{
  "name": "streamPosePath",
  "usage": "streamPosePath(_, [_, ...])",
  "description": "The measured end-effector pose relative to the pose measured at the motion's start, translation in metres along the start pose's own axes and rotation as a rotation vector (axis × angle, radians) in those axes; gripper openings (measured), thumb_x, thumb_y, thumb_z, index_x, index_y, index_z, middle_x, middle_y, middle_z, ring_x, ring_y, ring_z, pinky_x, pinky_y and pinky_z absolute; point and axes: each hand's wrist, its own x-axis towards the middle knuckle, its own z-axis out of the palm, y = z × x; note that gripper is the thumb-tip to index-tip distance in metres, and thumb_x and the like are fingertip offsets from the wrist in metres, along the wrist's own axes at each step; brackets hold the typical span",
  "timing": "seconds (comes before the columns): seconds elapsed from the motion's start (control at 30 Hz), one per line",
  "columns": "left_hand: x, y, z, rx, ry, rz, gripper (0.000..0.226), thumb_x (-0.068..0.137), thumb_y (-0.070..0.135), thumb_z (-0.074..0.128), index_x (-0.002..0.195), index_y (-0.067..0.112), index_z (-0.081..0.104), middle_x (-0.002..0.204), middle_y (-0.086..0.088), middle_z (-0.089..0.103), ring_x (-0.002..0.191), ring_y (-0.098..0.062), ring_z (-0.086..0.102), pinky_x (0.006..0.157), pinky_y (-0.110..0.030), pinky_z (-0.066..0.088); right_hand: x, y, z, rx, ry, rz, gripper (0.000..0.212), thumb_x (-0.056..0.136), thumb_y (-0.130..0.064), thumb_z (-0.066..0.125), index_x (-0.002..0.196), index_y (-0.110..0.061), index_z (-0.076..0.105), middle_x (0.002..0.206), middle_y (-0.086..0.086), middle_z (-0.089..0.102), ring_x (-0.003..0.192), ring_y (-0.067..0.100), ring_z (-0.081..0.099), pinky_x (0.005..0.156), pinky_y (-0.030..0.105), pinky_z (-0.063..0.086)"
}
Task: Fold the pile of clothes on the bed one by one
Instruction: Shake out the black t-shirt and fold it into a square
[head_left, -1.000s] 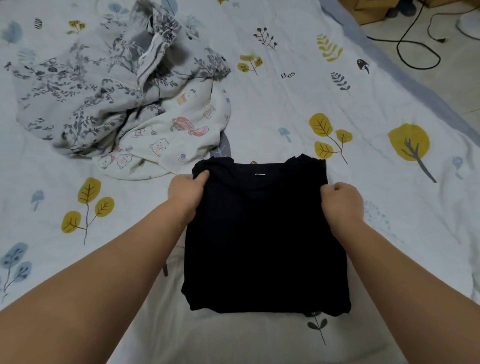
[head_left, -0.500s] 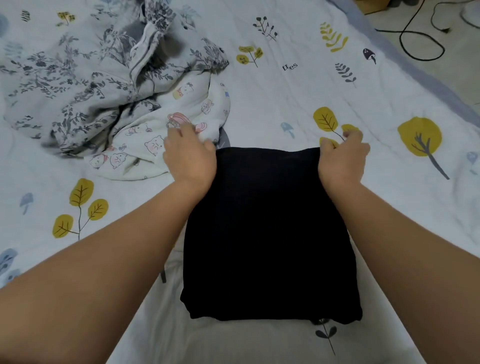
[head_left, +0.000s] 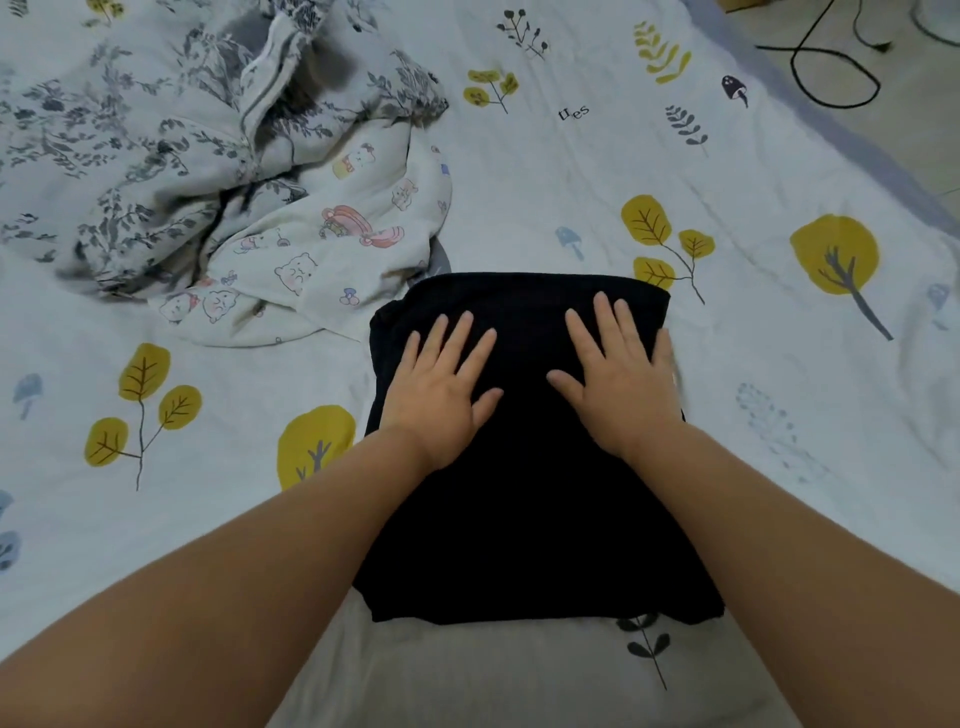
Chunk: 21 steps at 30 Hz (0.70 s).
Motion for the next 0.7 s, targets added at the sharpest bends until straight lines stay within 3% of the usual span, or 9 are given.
streamPosePath(0.1, [-0.03, 0.009, -0.007, -0.036, 0.197, 0.06, 0.065, 0.091, 0.051, 0.026, 0.146, 0.018, 0.025, 0.155, -0.012, 0.017, 0.143, -0.034, 0.014, 0.113, -0.05, 0.011, -0.036, -0.011, -0.003, 0.031, 0.278, 0.008, 0.065, 0.092, -0.05, 0.03, 0.148, -0.016, 0.024, 0.155, 0.017, 0.016, 0.144, 0.033, 0.013, 0.112, 0.054, 0.014])
streamPosePath(0.17, [-0.061, 0.013, 0.008, -0.038, 0.259, 0.153, 0.064, 0.087, 0.05, 0.031, 0.142, 0.018, 0.034, 0.151, -0.013, 0.029, 0.139, -0.035, 0.022, 0.112, -0.052, 0.016, -0.067, -0.015, 0.011, 0.008, 0.345, -0.002, 0.065, 0.089, -0.049, 0.028, 0.143, -0.014, 0.035, 0.15, 0.019, 0.03, 0.139, 0.035, 0.027, 0.107, 0.055, 0.022])
streamPosePath(0.23, [-0.086, 0.011, 0.026, -0.003, 0.182, 0.213, 0.063, 0.087, 0.053, 0.031, 0.142, 0.021, 0.031, 0.151, -0.01, 0.031, 0.139, -0.032, 0.02, 0.112, -0.05, 0.014, -0.091, -0.013, 0.031, -0.031, 0.206, -0.022, 0.065, 0.09, -0.052, 0.021, 0.142, -0.016, 0.034, 0.149, 0.016, 0.033, 0.139, 0.033, 0.028, 0.105, 0.058, 0.026])
streamPosePath(0.33, [-0.094, 0.006, 0.037, 0.051, 0.079, 0.219, 0.061, 0.088, 0.053, 0.029, 0.142, 0.025, 0.03, 0.149, -0.008, 0.036, 0.138, -0.031, 0.028, 0.111, -0.051, 0.027, -0.097, -0.007, 0.047, -0.025, 0.025, 0.027, 0.067, 0.094, -0.056, 0.001, 0.141, -0.02, 0.033, 0.147, 0.012, 0.039, 0.136, 0.03, 0.034, 0.1, 0.059, 0.034])
streamPosePath(0.43, [-0.09, 0.008, 0.03, 0.047, 0.048, 0.181, 0.061, 0.087, 0.053, 0.029, 0.141, 0.024, 0.032, 0.147, -0.008, 0.039, 0.134, -0.033, 0.036, 0.104, -0.054, 0.034, -0.091, -0.007, 0.043, -0.024, -0.049, 0.042, 0.073, 0.093, -0.055, -0.003, 0.139, -0.02, 0.041, 0.143, 0.012, 0.044, 0.131, 0.031, 0.042, 0.096, 0.058, 0.037])
streamPosePath(0.53, [-0.103, 0.009, 0.022, 0.018, 0.026, 0.227, 0.066, 0.085, 0.056, 0.032, 0.141, 0.021, 0.032, 0.148, -0.009, 0.037, 0.136, -0.034, 0.031, 0.107, -0.054, 0.031, -0.103, -0.001, 0.03, -0.022, -0.011, -0.04, 0.075, 0.091, -0.061, -0.002, 0.142, -0.02, 0.036, 0.148, 0.012, 0.036, 0.136, 0.03, 0.034, 0.102, 0.051, 0.034])
streamPosePath(0.63, [-0.133, -0.005, 0.022, 0.023, 0.033, 0.365, 0.08, 0.079, 0.067, 0.039, 0.144, 0.02, 0.03, 0.152, -0.007, 0.025, 0.141, -0.031, 0.016, 0.112, -0.051, 0.011, -0.132, 0.023, 0.029, 0.025, -0.089, -0.226, 0.085, 0.076, -0.073, 0.013, 0.147, -0.027, 0.003, 0.156, 0.002, -0.005, 0.145, 0.021, -0.008, 0.118, 0.037, 0.0])
streamPosePath(0.7, [-0.15, -0.016, 0.024, 0.076, 0.003, 0.406, 0.089, 0.073, 0.07, 0.044, 0.144, 0.019, 0.029, 0.153, -0.005, 0.024, 0.141, -0.029, 0.014, 0.109, -0.049, 0.01, -0.149, 0.04, 0.034, -0.046, -0.071, -0.307, 0.095, 0.07, -0.073, 0.033, 0.148, -0.025, 0.008, 0.156, 0.005, 0.009, 0.144, 0.02, 0.002, 0.116, 0.035, 0.002])
